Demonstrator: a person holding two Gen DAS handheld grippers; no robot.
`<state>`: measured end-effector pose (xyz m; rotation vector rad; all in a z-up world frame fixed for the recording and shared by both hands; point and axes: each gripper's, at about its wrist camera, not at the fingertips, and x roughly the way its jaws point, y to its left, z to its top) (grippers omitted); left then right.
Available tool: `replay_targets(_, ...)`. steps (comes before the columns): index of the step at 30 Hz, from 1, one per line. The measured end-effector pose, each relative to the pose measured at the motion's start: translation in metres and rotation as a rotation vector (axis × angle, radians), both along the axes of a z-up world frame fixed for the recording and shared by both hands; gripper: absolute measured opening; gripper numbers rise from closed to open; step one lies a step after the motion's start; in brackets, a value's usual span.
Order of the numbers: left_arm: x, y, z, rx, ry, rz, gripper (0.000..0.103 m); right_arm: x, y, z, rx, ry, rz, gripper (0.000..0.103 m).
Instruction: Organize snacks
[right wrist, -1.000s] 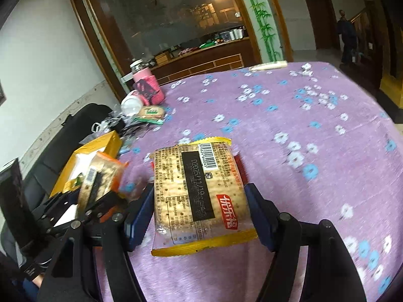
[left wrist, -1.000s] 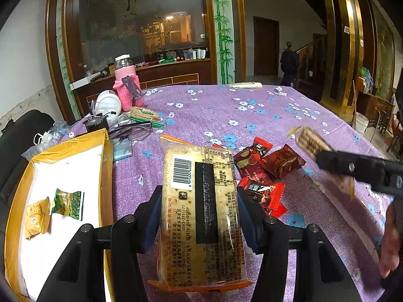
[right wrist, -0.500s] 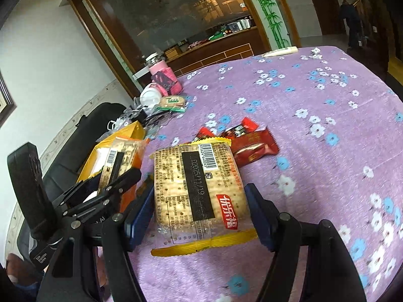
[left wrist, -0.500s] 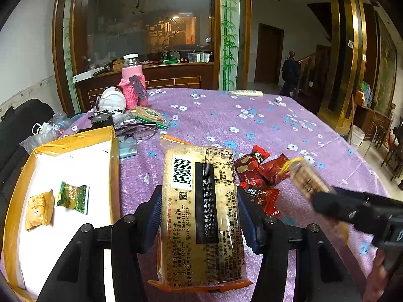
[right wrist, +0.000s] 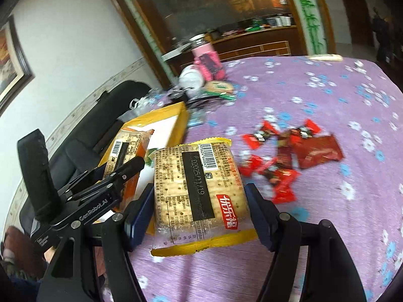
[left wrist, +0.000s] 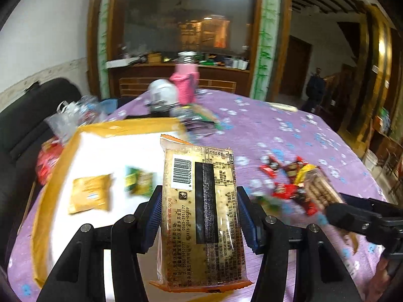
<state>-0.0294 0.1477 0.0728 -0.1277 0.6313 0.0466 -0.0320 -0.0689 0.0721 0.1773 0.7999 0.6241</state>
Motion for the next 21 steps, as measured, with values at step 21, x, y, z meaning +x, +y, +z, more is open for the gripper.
replay_targets(21,-0.014,0.1,-0.051,-0.015,0.156,0.215,0.059,0.01,0.149,-0.031,-0.074,0.065,0.197,0.07)
